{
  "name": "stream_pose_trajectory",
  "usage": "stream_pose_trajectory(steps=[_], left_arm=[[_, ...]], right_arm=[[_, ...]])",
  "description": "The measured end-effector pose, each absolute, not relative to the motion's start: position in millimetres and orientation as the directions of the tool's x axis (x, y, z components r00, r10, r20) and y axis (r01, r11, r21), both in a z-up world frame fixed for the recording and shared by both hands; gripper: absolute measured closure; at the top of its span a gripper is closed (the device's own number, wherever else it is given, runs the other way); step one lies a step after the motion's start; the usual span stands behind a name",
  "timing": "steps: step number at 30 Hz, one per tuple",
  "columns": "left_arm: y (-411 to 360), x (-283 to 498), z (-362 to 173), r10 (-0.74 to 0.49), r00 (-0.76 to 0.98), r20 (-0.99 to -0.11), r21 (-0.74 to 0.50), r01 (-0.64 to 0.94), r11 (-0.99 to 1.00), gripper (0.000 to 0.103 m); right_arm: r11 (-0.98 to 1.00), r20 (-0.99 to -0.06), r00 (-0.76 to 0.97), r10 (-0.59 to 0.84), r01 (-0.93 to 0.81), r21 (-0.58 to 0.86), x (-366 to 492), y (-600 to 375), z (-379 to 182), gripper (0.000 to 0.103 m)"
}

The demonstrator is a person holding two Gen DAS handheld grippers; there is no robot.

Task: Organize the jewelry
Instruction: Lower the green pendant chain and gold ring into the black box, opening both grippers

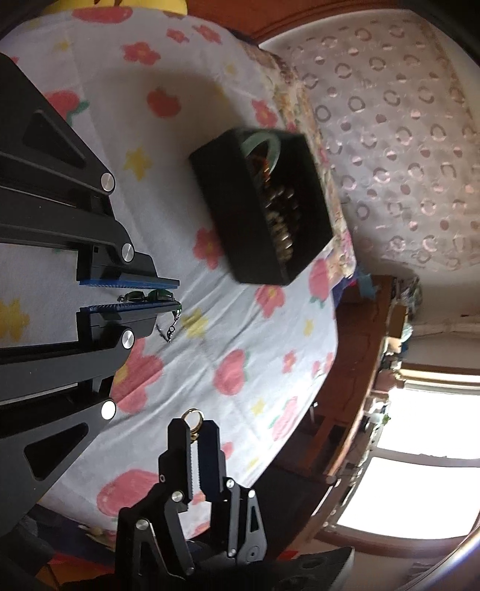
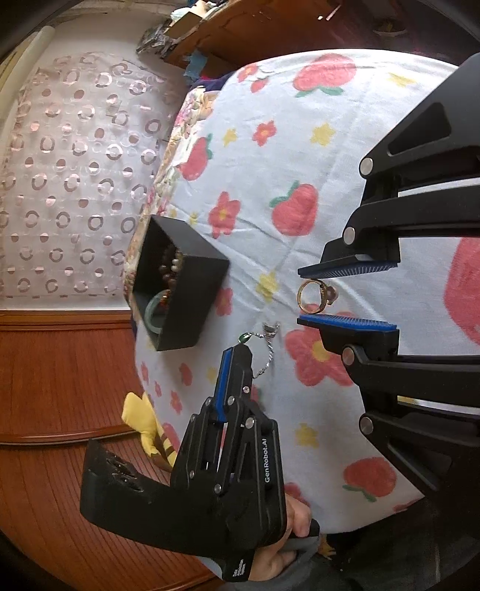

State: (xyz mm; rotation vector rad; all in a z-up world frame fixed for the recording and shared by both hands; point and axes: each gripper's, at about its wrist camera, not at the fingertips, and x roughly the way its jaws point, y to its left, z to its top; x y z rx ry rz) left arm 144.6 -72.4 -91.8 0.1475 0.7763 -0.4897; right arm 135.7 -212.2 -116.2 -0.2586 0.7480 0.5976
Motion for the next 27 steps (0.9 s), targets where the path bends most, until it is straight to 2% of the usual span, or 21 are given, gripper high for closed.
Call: stream_pose_trajectory(steps=[14, 27], left_arm=[[-43.3, 189.9, -8.2, -0.318, 0.734, -0.6, -0.018, 0.385, 0.923, 0.097], [-22.8, 244.6, -33.0, -0.219, 0.74, -0.636, -0.001, 0.283, 0.959, 0.097]], right_arm=[[0.81, -0.619, 0.656, 0.432, -0.583, -0.053, 179.8, -181.2, -66.8, 0.081], [0.836, -0.612, 0.657, 0.441, -0.548, 0.014, 256.0, -150.9, -76.6, 0.081]])
